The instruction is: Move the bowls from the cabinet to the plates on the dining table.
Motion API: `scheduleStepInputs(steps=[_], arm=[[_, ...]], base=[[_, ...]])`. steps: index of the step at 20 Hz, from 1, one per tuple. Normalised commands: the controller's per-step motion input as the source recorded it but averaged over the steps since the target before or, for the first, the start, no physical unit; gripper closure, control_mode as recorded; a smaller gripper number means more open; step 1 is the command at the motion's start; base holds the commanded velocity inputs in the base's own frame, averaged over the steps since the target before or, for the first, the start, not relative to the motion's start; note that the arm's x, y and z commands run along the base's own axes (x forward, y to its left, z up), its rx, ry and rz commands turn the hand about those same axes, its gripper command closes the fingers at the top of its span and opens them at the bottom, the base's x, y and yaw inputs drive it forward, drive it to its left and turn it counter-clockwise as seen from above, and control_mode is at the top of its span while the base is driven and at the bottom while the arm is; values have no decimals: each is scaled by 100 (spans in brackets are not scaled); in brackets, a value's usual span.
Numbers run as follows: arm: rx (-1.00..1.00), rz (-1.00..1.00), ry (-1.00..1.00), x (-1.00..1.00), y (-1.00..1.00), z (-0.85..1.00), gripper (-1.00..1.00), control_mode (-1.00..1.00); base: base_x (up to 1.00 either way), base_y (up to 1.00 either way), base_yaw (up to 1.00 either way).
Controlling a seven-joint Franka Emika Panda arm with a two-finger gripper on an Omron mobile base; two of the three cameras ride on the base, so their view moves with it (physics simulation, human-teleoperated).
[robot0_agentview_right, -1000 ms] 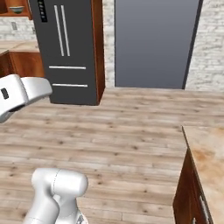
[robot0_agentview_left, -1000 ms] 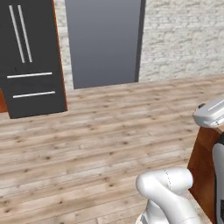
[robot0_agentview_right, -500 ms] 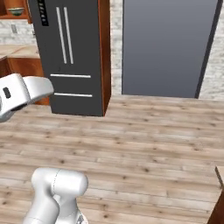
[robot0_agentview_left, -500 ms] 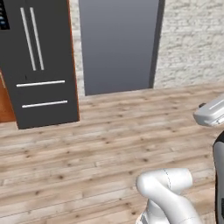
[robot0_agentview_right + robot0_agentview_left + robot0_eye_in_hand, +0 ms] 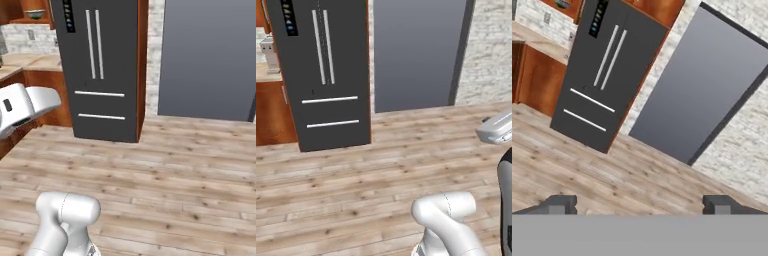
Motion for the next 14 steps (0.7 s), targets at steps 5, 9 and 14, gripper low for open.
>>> scheduleStepInputs(steps=[5, 9, 14], arm=[[0, 0, 0, 0, 0, 0, -100, 100], [0, 0, 0, 0, 0, 0, -100, 100], [0, 0, 0, 0, 0, 0, -100, 100]], base=[[51, 67, 13], [63, 62, 12], [74, 56, 10]])
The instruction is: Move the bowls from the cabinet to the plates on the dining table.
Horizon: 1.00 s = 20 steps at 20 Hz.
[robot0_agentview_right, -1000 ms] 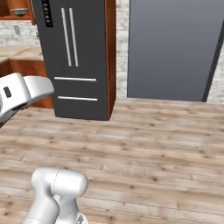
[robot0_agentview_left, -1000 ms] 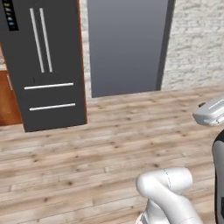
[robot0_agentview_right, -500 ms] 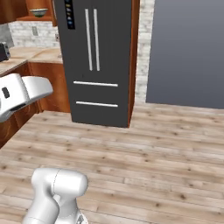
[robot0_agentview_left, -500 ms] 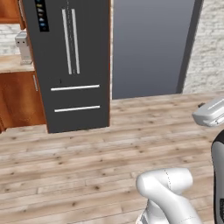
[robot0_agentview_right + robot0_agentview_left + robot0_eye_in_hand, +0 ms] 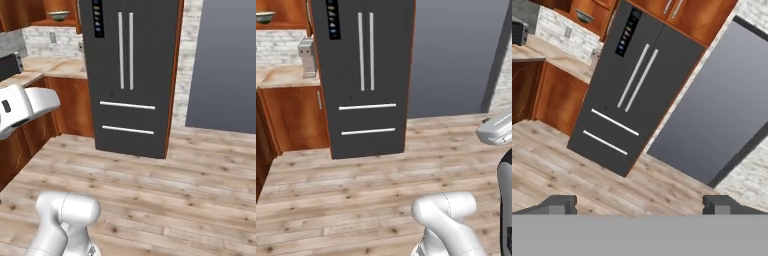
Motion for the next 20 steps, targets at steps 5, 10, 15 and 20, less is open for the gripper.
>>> scheduleStepInputs(steps=[5, 10, 15, 20], arm=[[0, 0, 0, 0, 0, 0, -100, 100], [0, 0, 0, 0, 0, 0, -100, 100], [0, 0, 0, 0, 0, 0, -100, 100], [0, 0, 0, 0, 0, 0, -100, 100]], base=[[74, 55, 10], [73, 56, 10], [75, 57, 9], [78, 57, 8]])
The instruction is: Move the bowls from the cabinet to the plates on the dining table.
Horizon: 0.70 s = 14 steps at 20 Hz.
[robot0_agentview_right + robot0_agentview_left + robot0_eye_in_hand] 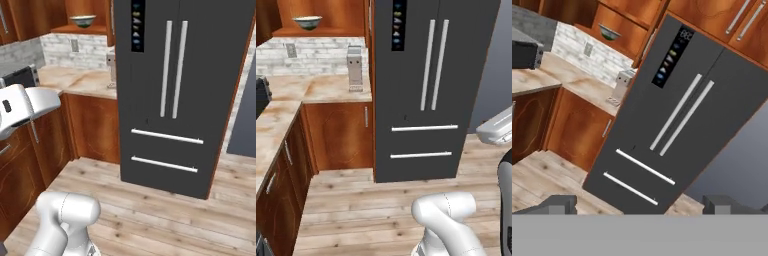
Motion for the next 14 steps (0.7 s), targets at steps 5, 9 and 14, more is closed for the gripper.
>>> scheduleStepInputs(steps=[5, 9, 14], arm=[[0, 0, 0, 0, 0, 0, -100, 100], [0, 0, 0, 0, 0, 0, -100, 100], [0, 0, 0, 0, 0, 0, -100, 100]], base=[[81, 55, 8], [85, 49, 7], [83, 45, 5]])
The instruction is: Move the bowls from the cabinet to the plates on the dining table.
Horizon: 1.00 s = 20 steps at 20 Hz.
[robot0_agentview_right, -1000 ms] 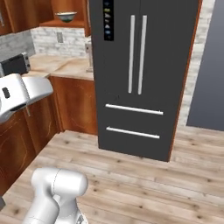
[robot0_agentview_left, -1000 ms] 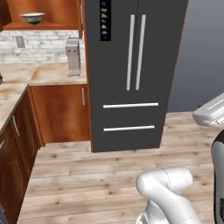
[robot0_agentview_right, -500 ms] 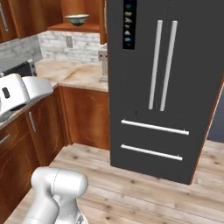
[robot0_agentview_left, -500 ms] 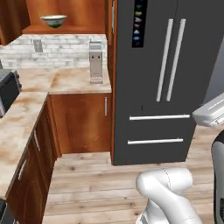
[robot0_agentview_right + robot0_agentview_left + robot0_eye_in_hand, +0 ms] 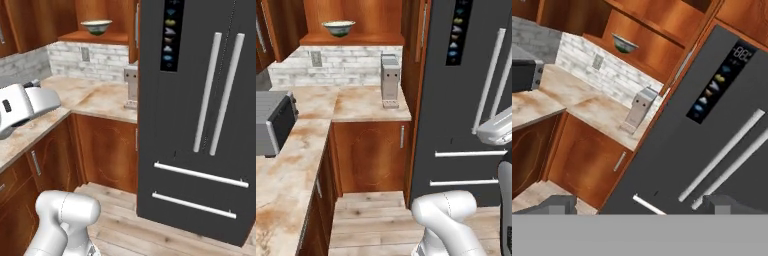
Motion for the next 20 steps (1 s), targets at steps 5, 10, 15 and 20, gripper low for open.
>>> scheduleStepInputs(steps=[5, 10, 15, 20], arm=[[0, 0, 0, 0, 0, 0, -100, 100], [0, 0, 0, 0, 0, 0, -100, 100], [0, 0, 0, 0, 0, 0, -100, 100], [0, 0, 0, 0, 0, 0, -100, 100]], base=[[77, 48, 5], [64, 55, 3], [58, 51, 2], [71, 25, 1]])
